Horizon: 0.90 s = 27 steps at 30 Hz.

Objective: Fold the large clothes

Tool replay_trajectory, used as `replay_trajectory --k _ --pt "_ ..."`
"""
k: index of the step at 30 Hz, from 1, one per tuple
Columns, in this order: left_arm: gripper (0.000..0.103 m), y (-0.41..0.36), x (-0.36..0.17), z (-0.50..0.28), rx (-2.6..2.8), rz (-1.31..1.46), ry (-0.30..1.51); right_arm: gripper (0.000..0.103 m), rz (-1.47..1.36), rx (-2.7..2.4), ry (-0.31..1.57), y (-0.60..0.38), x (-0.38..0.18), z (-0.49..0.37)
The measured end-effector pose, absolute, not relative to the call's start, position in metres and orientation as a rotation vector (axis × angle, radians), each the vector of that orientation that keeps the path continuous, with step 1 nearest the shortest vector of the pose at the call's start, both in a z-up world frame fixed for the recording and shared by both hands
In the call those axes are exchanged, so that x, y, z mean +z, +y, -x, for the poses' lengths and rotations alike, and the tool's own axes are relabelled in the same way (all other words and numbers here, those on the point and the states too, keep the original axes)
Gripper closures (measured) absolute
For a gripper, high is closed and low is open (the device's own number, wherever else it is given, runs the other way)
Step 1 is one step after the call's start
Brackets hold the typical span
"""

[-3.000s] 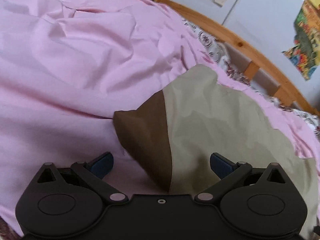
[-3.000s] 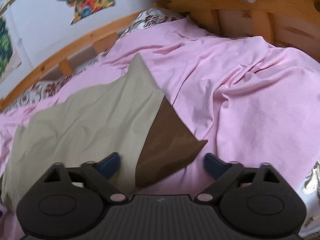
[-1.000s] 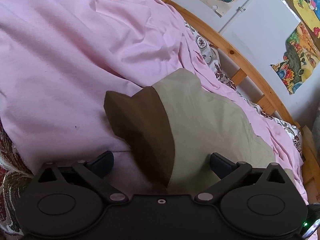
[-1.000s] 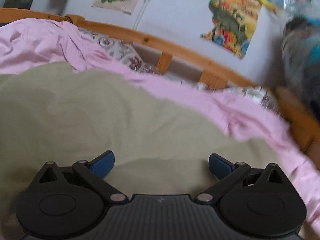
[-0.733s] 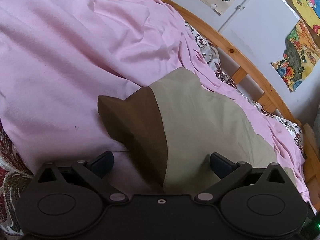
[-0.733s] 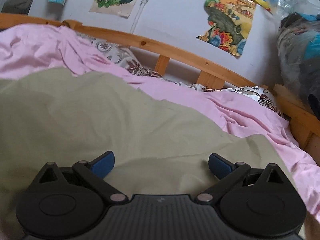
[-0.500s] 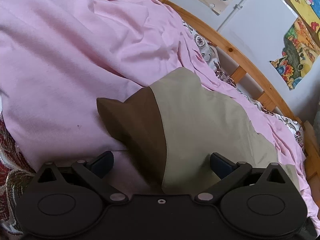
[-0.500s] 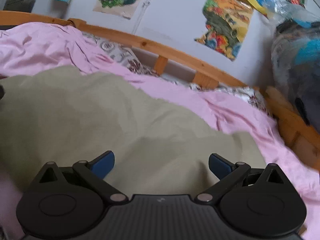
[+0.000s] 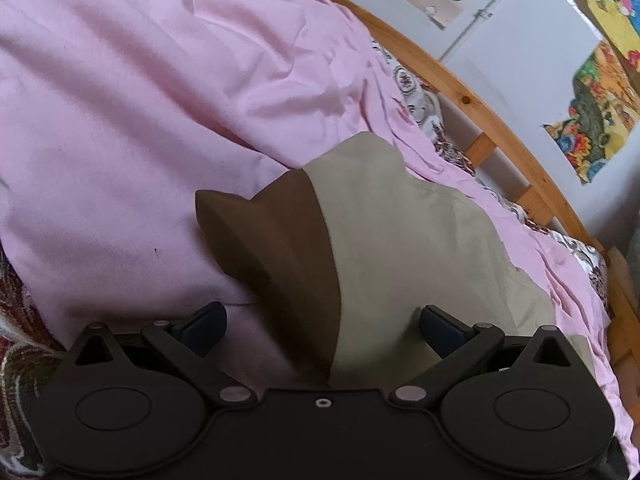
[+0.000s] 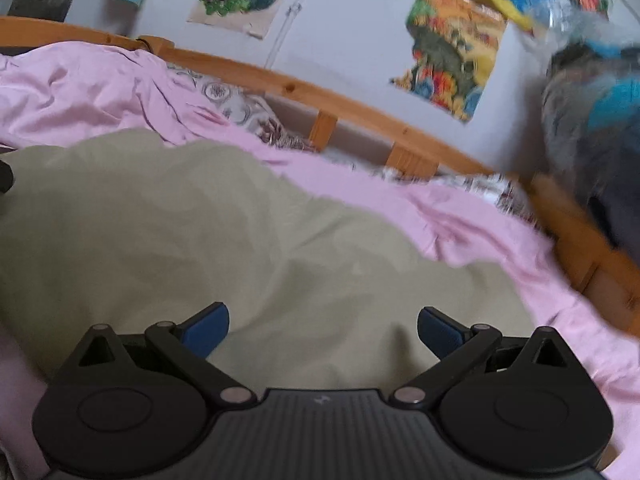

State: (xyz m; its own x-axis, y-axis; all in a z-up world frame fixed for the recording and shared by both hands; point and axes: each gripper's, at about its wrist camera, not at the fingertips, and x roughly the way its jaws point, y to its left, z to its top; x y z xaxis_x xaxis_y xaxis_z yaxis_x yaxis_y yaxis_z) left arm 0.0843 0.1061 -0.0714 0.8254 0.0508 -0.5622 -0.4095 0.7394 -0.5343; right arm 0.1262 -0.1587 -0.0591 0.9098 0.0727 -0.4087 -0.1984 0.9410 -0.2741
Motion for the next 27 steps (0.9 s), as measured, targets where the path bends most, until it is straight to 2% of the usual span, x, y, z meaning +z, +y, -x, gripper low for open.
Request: replay_trajectory --k 2,3,5,6,7,9,11,14,18,22,27 --pt "0.006 0.105 -0.069 -0.088 0.278 0.713 0.556 0.0 0.292 0.152 0.406 -0.162 -0.062 -0.128" --pt "0.017 0.103 -0.068 -0.089 0.275 0.721 0.551 0.0 0.29 0.152 0.403 -0.162 -0.062 -0.127" --pt "0.031 0.1 -0.064 -0.089 0.276 0.724 0.539 0.0 0.293 0.15 0.398 -0.163 -0.062 -0.126" --pt "0.046 0.098 -0.062 -0.089 0.273 0.719 0.536 0.0 0.294 0.149 0.396 -0.163 -0.062 -0.125" --pt "0.055 0.095 -0.06 -0.089 0.254 0.714 0.528 0.0 0.293 0.149 0.396 -0.163 -0.062 -0.125" --pt "0.081 0.089 -0.054 -0.089 0.261 0.676 0.514 0.0 0.289 0.152 0.4 -0.164 -0.061 -0.126" --pt "0.092 0.083 -0.046 -0.089 0.24 0.628 0.489 0.0 0.291 0.153 0.401 -0.164 -0.06 -0.126" --pt "0.097 0.073 -0.028 -0.087 0.181 0.558 0.429 0.0 0.311 0.157 0.399 -0.165 -0.056 -0.125" --pt "0.099 0.056 0.007 -0.091 -0.016 0.448 0.312 0.001 0.315 0.189 0.384 -0.169 -0.051 -0.123" --pt "0.099 0.019 0.045 -0.112 -0.302 0.272 0.237 0.015 0.25 0.249 0.411 -0.178 -0.046 -0.125" --pt "0.099 -0.053 0.069 -0.149 -0.68 -0.012 0.286 0.03 0.223 0.278 0.43 -0.187 -0.041 -0.122"
